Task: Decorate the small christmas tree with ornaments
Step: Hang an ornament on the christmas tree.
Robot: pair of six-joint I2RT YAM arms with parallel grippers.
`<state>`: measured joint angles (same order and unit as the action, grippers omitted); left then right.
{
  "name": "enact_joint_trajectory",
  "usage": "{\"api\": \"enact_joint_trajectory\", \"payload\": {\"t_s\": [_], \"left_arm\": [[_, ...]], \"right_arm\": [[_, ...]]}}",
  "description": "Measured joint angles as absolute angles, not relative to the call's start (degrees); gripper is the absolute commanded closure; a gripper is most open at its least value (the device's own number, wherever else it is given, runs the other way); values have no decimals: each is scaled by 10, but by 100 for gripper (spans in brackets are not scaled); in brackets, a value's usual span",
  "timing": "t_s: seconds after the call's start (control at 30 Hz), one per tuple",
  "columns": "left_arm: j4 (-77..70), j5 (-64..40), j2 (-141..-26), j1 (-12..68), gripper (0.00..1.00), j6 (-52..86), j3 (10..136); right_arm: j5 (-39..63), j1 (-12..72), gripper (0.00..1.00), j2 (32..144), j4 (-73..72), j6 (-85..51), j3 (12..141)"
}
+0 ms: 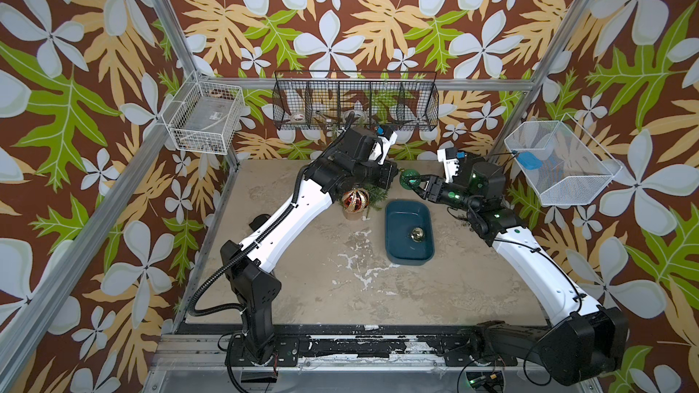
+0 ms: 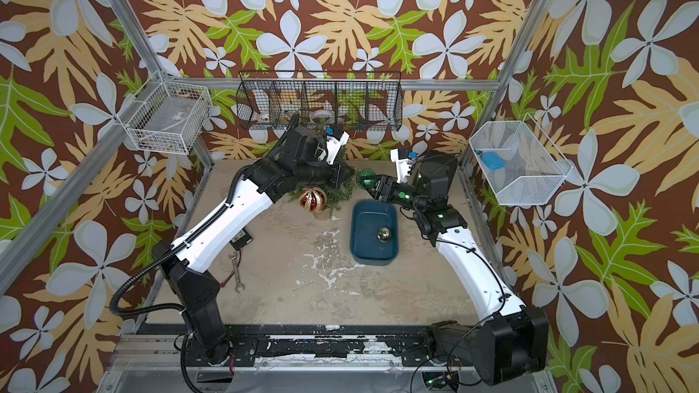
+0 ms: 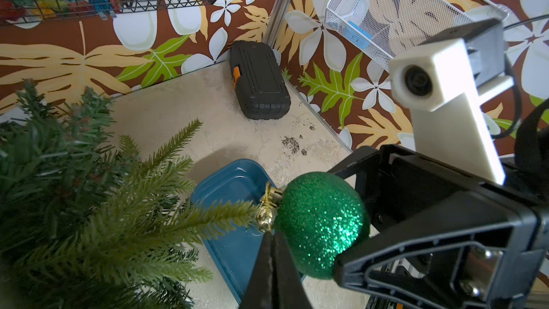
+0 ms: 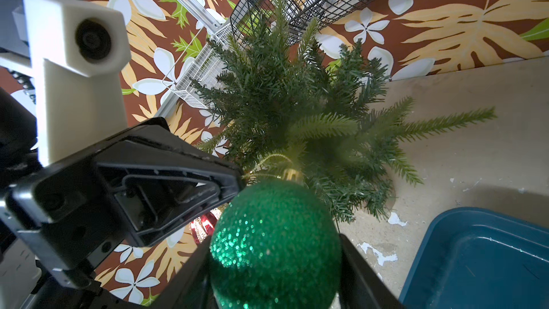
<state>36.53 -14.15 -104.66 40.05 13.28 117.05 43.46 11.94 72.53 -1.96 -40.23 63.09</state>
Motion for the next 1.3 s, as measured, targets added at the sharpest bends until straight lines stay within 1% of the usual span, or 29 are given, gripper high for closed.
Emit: {"api": "enact_joint_trajectory", "payload": {"t_s": [1.3], "left_arm": [[375, -107, -1063, 390, 100, 133, 1193]], "right_arm": [[448, 119, 41, 766, -64, -420, 635]]}}
